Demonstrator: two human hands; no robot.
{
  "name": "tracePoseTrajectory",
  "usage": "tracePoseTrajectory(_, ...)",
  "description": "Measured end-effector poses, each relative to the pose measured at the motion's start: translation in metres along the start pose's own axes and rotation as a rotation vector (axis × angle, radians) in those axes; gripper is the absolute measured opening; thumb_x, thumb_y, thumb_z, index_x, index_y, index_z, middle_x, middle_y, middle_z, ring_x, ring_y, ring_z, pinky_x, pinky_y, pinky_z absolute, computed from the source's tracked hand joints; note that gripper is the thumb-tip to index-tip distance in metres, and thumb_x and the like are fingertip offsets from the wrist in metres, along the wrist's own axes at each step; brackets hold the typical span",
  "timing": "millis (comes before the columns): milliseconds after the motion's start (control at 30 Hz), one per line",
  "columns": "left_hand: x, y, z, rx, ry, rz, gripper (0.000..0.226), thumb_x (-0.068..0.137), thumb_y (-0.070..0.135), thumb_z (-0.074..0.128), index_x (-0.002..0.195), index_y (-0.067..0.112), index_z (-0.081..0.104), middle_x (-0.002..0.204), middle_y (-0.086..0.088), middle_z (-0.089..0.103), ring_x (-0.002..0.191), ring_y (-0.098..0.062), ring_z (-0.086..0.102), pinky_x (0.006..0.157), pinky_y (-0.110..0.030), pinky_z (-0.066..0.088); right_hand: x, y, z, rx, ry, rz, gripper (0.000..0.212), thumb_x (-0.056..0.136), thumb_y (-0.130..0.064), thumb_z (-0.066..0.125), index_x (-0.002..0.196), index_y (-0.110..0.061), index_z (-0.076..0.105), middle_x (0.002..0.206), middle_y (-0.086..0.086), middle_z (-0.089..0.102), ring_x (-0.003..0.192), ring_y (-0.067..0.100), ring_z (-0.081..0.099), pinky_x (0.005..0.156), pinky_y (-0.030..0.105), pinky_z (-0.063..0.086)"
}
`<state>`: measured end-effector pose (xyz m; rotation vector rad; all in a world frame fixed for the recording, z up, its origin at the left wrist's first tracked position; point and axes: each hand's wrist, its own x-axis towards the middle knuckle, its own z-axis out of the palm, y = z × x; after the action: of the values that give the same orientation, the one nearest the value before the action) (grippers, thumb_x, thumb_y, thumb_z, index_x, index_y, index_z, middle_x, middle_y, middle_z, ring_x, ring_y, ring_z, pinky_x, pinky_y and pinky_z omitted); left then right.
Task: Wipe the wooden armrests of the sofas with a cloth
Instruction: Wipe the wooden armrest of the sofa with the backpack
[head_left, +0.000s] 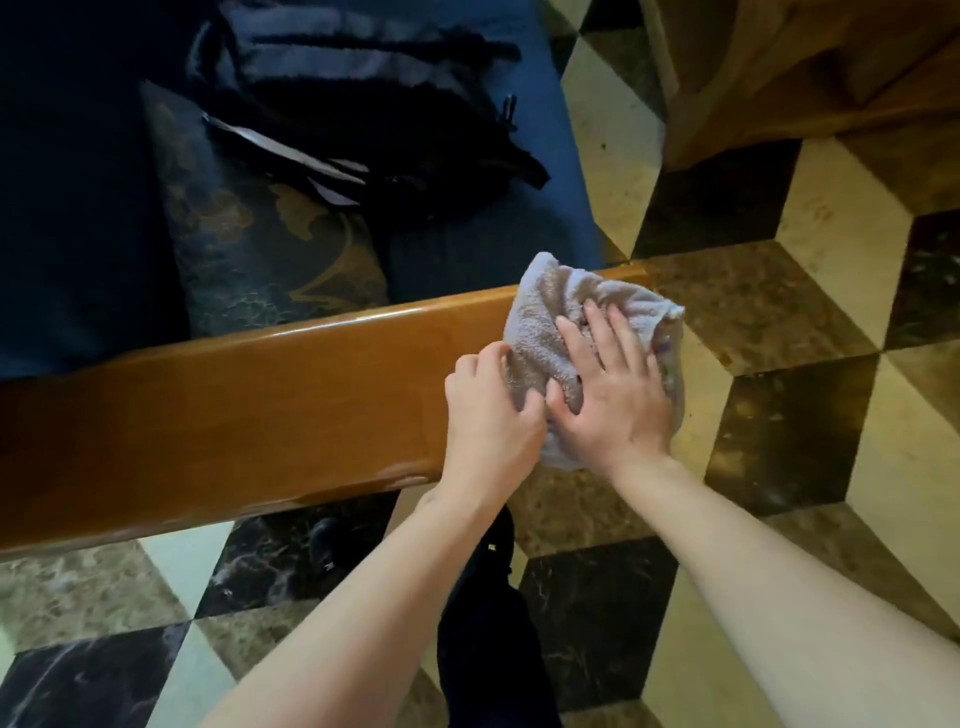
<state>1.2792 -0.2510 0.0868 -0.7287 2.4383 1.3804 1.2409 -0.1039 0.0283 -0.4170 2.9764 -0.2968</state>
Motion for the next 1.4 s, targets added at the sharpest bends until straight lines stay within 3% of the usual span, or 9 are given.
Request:
tracePoseTrajectory(267, 0.009, 0.001, 0.001, 0.099, -0.013, 0.01, 0.046, 0.094, 0.038, 0.071, 0.134, 0.018, 0.06, 0.124, -0.002, 0.062, 0.118, -0.023, 0.054, 0.105, -0.046, 0.048, -0.039, -0.068, 0.004, 0.009, 0.019, 0.386, 0.076, 0.099, -0.051, 0.023, 0.163, -0.012, 0.034, 0.172, 0.019, 0.025, 0.16, 0.041, 0.019, 0.128, 0.063, 0.018)
tracePoseTrajectory(433, 0.008, -0.057, -0.077, 0.134, 0.031, -0.086, 0.018, 0.096, 0.039, 0.067, 0.087, 0.024, 0.071, 0.093, -0.003, 0.066, 0.096, -0.028, 0.06, 0.081, -0.043, 0.051, -0.029, -0.133, 0.02, -0.011, -0.093, 0.134, 0.066, 0.106, -0.047, 0.039, 0.166, -0.021, 0.026, 0.175, 0.012, 0.017, 0.162, 0.037, 0.013, 0.127, 0.062, 0.013)
tracePoseTrajectory(600, -0.024, -0.14, -0.171, 0.132, 0.167, -0.158, 0.025, 0.096, 0.029, 0.069, 0.074, 0.034, 0.058, 0.086, 0.007, 0.055, 0.08, -0.009, 0.053, 0.069, -0.01, 0.04, -0.029, -0.229, 0.041, 0.031, -0.076, -0.175, 0.065, 0.098, -0.046, 0.035, 0.158, -0.023, 0.045, 0.168, 0.009, 0.037, 0.157, 0.035, 0.031, 0.121, 0.058, 0.022)
tracePoseTrajectory(767, -0.053, -0.236, -0.273, -0.028, 0.281, -0.332, 0.011, 0.096, 0.032, 0.07, 0.089, 0.024, 0.069, 0.091, 0.001, 0.069, 0.082, -0.014, 0.065, 0.064, -0.022, 0.044, -0.043, -0.359, 0.071, 0.12, -0.168, -0.356, 0.068, 0.098, -0.052, 0.034, 0.162, -0.028, 0.037, 0.174, 0.004, 0.024, 0.162, 0.03, 0.014, 0.125, 0.056, 0.01)
tracePoseTrajectory(967, -0.094, -0.322, -0.349, -0.408, 0.323, -0.494, 0.027, 0.081, 0.043, 0.067, 0.095, 0.02, 0.069, 0.098, -0.009, 0.077, 0.095, -0.032, 0.072, 0.09, -0.054, 0.055, -0.081, -0.471, 0.097, 0.119, -0.279, -0.493, 0.071, 0.097, -0.051, 0.035, 0.161, -0.022, 0.038, 0.175, 0.007, 0.02, 0.163, 0.033, 0.008, 0.131, 0.058, 0.007)
tracePoseTrajectory(1167, -0.113, -0.328, -0.373, -0.662, 0.229, -0.493, 0.007, 0.099, 0.019, 0.067, 0.102, 0.014, 0.063, 0.099, -0.014, 0.077, 0.092, -0.029, 0.075, 0.08, -0.034, 0.059, -0.092, -0.488, 0.063, 0.063, -0.384, -0.395, 0.076, 0.092, -0.063, 0.026, 0.161, -0.034, 0.036, 0.175, 0.001, 0.019, 0.164, 0.025, 0.003, 0.129, 0.059, -0.009)
tracePoseTrajectory(1267, -0.122, -0.292, -0.382, -0.547, 0.24, -0.311, 0.004, 0.1, 0.015, 0.064, 0.098, 0.014, 0.06, 0.095, -0.008, 0.072, 0.088, -0.019, 0.07, 0.068, -0.021, 0.055, -0.096, -0.486, 0.029, 0.289, -0.392, -0.258, 0.063, 0.094, -0.063, 0.034, 0.146, -0.035, 0.059, 0.158, -0.005, 0.052, 0.153, 0.02, 0.035, 0.13, 0.055, 0.014)
tracePoseTrajectory(1333, -0.13, -0.263, -0.387, -0.404, 0.236, -0.166, 0.009, 0.1, 0.017, 0.062, 0.093, 0.014, 0.058, 0.083, 0.001, 0.068, 0.075, -0.01, 0.062, 0.065, -0.025, 0.051, -0.099, -0.49, 0.009, 0.653, -0.517, -0.013, 0.047, 0.096, -0.063, 0.037, 0.122, -0.044, 0.071, 0.128, -0.022, 0.072, 0.125, 0.001, 0.06, 0.115, 0.045, 0.043)
tracePoseTrajectory(1400, -0.143, -0.233, -0.393, -0.299, 0.243, -0.061, 0.017, 0.1, 0.016, 0.061, 0.085, 0.019, 0.055, 0.07, 0.015, 0.061, 0.063, -0.002, 0.055, 0.057, -0.015, 0.043, -0.104, -0.496, -0.009, 0.986, -0.648, 0.294, 0.04, 0.101, -0.063, 0.039, 0.115, -0.049, 0.073, 0.113, -0.029, 0.074, 0.109, -0.009, 0.065, 0.107, 0.04, 0.052)
